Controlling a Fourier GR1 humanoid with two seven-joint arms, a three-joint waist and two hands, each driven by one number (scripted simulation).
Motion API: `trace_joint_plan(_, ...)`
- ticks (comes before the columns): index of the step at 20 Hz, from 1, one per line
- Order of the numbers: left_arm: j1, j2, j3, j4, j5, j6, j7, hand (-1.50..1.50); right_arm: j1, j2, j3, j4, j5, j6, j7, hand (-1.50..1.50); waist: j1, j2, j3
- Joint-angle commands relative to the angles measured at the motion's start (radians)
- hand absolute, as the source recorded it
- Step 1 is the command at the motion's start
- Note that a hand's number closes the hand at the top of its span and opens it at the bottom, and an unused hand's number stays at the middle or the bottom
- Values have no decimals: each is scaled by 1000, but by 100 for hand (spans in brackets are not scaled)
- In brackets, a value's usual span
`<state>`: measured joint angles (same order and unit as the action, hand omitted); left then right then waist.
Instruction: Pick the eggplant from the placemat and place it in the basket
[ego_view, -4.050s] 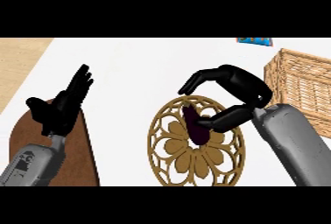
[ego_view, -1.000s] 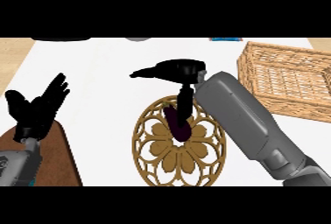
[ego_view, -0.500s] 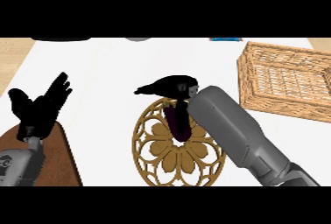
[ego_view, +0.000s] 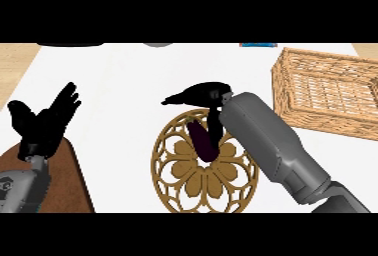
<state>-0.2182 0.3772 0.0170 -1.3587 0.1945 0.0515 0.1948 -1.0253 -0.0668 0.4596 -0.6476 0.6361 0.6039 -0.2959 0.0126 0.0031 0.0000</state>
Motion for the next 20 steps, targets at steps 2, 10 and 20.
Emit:
trace_joint_plan(2, 33, 36, 48, 23, -2, -58, -50, 0, 8, -3, -39, 12, 17, 44, -44, -150, -2, -2, 0)
trace_joint_plan(10, -45, -58, 5, 20, -77, 24, 7, 0, 127, 20, -13, -94, 75, 60, -87, -150, -14, -3, 0)
trace_joint_plan(20, 4, -61, 49, -18, -62, -34, 11, 0, 154, 38, -9, -52, 232, -49, -83, -150, -5, -2, 0)
